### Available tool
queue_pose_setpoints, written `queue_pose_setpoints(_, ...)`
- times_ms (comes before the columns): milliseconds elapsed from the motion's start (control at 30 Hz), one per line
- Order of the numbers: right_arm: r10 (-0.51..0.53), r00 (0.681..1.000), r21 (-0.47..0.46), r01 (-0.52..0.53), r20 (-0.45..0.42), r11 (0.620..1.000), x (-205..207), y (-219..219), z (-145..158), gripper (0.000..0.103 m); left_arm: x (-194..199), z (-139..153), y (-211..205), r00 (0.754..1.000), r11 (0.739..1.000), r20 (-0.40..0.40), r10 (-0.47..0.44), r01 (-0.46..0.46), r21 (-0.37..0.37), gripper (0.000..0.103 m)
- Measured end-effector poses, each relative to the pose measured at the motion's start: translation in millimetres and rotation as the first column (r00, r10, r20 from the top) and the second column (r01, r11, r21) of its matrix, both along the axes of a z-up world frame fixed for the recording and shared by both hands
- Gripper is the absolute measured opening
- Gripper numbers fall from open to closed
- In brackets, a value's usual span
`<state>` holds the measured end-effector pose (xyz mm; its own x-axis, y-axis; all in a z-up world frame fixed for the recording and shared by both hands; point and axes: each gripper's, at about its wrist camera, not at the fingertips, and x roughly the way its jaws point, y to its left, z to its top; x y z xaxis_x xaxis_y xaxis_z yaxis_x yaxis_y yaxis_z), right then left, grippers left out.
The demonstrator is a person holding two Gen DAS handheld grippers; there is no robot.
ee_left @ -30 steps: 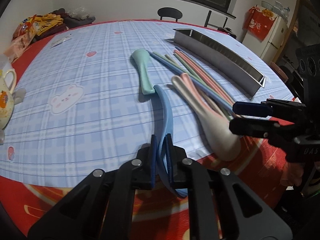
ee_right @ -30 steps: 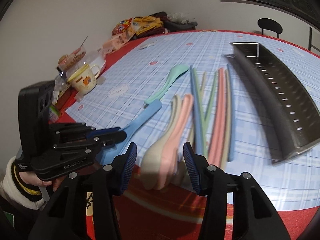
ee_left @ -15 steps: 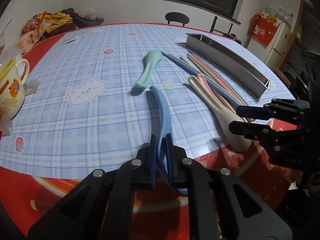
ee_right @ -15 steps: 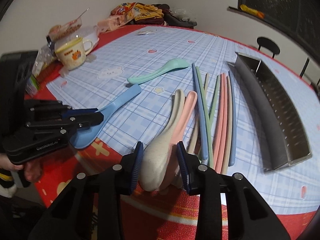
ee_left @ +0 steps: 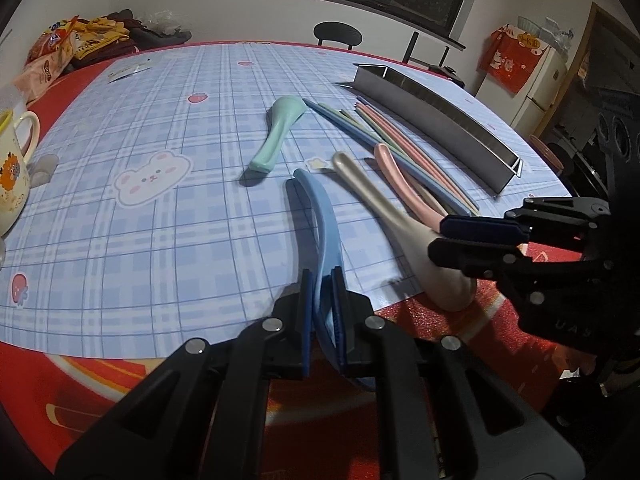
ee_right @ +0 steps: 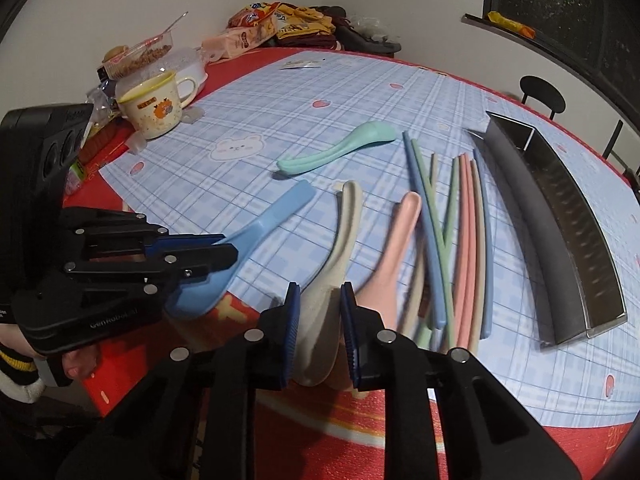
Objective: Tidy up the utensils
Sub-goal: 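Close the right tool on the cream spoon while the left tool holds the blue spoon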
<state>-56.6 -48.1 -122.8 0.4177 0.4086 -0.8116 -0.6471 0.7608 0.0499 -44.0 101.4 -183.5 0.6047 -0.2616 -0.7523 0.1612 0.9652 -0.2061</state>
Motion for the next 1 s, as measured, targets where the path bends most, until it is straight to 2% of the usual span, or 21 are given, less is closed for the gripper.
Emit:
queue_pose_setpoints(167, 0.002, 0.999, 0.010, -0.002, -0.050, 1.000, 3.3, 5.5, -7.0, 0.025, -1.0, -0.3, -2.1, 1.000, 1.000, 0.003, -0.010, 0.010, 0.007, 0.013)
queue_pose_setpoints(300, -0.016, 0.995, 0.045, 0.020, -0.094, 0.999, 7.8, 5.1, -12.5, 0.021, -0.6, -0.6, 0.0, 1.000, 1.000, 0.000, -0.011, 0.011, -0.008, 0.013)
queue_pose_setpoints(333, -0.019, 0.995, 0.053, 0.024, -0.096, 0.998, 8.5, 4.5, -11.6, 0.020, -0.5, -0.9, 0.5, 1.000, 1.000, -0.002, -0.011, 0.011, -0.012, 0.013)
queue_pose_setpoints(400, -0.028, 0.995, 0.073, 0.035, -0.095, 0.997, 9.6, 1.7, -8.2, 0.011, -1.4, -0.7, 1.5, 1.000, 1.000, -0.004, -0.013, 0.013, -0.018, 0.013)
queue_pose_setpoints(467, -0.030, 0.994, 0.087, 0.039, -0.100, 0.995, 10.8, -1.3, -7.0, 0.009, -0.2, -1.0, 0.7, 1.000, 1.000, -0.005, -0.020, 0.019, -0.015, 0.013)
queue_pose_setpoints(1000, -0.007, 0.992, 0.142, 0.025, -0.125, 0.989, 11.7, -10.3, -11.8, 0.009, 2.4, -1.3, -9.5, 0.999, 0.999, -0.007, -0.047, 0.047, 0.024, 0.015)
